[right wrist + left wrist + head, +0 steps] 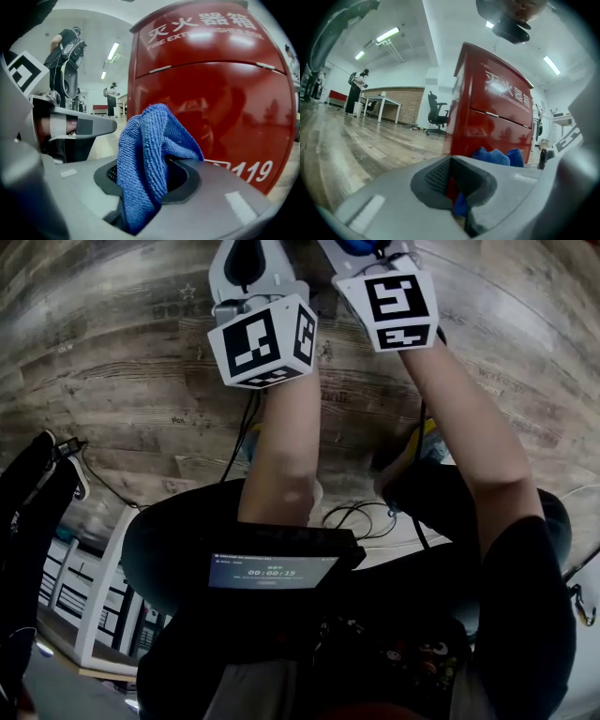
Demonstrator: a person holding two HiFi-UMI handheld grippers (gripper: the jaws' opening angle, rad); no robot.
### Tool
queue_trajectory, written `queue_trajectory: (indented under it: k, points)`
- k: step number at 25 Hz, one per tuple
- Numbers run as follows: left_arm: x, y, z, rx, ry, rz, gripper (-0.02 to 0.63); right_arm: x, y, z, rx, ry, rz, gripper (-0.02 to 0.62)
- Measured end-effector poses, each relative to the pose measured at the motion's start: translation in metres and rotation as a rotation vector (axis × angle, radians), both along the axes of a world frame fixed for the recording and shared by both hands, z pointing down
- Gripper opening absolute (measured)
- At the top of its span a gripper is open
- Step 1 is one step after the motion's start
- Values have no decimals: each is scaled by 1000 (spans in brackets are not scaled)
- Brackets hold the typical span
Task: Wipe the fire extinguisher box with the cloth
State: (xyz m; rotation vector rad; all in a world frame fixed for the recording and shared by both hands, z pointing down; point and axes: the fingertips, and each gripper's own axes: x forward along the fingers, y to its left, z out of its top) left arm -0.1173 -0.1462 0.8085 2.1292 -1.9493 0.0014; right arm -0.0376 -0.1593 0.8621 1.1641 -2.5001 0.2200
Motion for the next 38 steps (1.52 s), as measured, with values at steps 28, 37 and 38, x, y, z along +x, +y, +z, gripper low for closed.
queue_trajectory:
  k: [28,37,38]
  points:
    - [-18,102,-752,109,-241,347,100,17,125,-784,84,-154,193,180]
    - [-19,164,-913,155,-193,327,100,84,186,-964,212,-146,226,181]
    - [-14,165,-914,150,-168,322,100,88,187,-964,202,-140,226,181]
